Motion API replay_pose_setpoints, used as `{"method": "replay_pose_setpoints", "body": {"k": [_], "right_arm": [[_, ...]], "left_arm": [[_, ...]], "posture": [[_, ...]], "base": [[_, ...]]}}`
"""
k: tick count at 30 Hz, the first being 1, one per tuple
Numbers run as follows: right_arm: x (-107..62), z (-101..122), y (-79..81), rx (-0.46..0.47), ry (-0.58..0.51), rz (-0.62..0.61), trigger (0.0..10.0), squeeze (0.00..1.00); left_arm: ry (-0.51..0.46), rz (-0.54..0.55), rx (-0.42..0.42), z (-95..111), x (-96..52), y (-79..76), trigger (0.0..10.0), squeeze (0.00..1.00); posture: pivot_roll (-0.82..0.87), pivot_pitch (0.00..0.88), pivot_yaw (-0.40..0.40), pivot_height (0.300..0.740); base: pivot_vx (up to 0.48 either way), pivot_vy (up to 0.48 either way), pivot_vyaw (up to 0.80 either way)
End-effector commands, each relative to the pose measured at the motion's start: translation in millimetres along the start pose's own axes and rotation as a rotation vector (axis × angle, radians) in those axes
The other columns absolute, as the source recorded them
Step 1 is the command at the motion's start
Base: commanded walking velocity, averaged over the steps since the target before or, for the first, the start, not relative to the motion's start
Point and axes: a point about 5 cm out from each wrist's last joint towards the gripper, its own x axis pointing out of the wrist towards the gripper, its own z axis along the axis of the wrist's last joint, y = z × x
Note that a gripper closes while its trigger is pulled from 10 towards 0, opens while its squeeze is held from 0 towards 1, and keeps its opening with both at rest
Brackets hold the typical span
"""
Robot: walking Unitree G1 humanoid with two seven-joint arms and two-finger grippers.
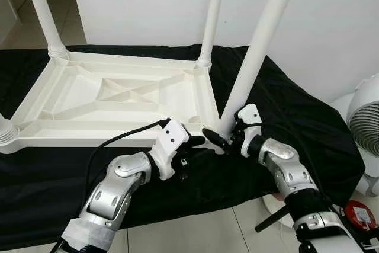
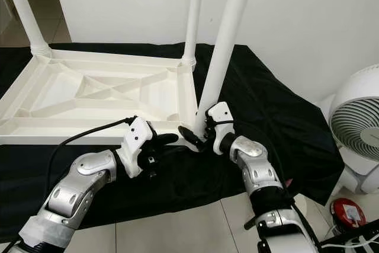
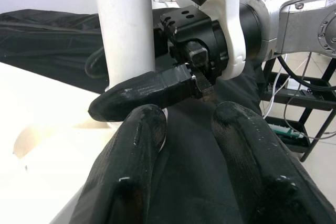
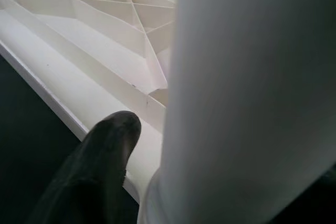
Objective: Building children table
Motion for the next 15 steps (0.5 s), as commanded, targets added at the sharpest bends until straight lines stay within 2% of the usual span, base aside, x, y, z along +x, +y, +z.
{"method": "replay_pose_setpoints", "body": {"k": [1, 15], "right_arm": [[4.2, -7.5, 7.8, 0.006, 0.032, 0.063, 0.0, 0.0], [-3.2, -14.9, 0.9, 0.022, 0.028, 0.044, 0.0, 0.0]], "left_arm": [[-0.005, 0.036, 0.008, 1.4, 1.2, 0.8, 10.0, 0.0], [-0.005, 0.023, 0.006, -0.7, 3.0, -1.3, 10.0, 0.0]], "posture": [[0.05, 0.011, -0.083, 0.74], [0.04, 0.007, -0.077, 0.74]], "base": [[0.0, 0.0, 0.0], [0.0, 0.0, 0.0]]}}
